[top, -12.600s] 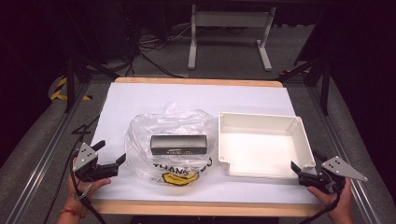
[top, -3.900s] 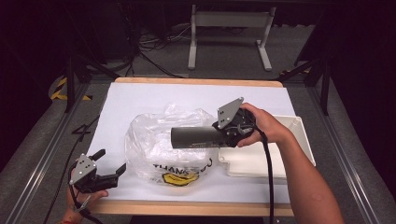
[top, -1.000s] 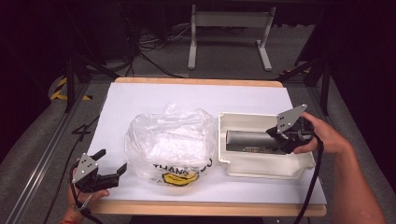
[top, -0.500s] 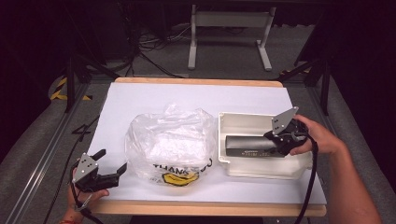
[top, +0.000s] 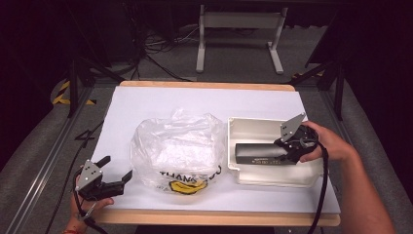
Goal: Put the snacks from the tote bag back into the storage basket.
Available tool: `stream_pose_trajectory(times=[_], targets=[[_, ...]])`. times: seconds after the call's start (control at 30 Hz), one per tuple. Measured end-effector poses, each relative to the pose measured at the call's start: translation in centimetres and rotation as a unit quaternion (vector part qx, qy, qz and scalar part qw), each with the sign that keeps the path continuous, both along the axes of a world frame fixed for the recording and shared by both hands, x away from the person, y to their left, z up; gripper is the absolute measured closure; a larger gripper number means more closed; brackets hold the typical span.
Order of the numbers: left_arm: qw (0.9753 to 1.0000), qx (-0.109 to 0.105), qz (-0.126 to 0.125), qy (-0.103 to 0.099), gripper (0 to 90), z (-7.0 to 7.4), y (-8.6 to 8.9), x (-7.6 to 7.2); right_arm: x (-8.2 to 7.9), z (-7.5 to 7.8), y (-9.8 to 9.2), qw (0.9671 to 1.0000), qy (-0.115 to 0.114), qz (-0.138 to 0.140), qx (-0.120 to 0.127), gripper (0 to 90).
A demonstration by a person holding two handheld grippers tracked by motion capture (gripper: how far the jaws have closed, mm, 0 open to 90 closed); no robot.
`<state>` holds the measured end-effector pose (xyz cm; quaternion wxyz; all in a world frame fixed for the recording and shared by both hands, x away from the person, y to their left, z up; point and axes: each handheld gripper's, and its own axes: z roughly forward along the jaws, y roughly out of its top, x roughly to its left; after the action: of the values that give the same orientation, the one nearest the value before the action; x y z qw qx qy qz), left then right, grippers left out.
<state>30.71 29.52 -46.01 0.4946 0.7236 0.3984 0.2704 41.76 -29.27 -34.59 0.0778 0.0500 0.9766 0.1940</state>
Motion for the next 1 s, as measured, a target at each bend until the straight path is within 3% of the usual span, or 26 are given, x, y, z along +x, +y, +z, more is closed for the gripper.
stream_pose_trajectory(times=[0.43,1.0], targets=[[1.0000,0.005,-0.002,0.000,6.6,0.0,0.0,0.0,0.6,-0.6,-0.1,1.0000,0.002,-0.001,-0.005,42.9],[1.0000,0.004,-0.002,0.000,6.6,0.0,0.0,0.0,1.1,-1.6,0.2,0.9990,0.008,-0.010,-0.044,42.6]])
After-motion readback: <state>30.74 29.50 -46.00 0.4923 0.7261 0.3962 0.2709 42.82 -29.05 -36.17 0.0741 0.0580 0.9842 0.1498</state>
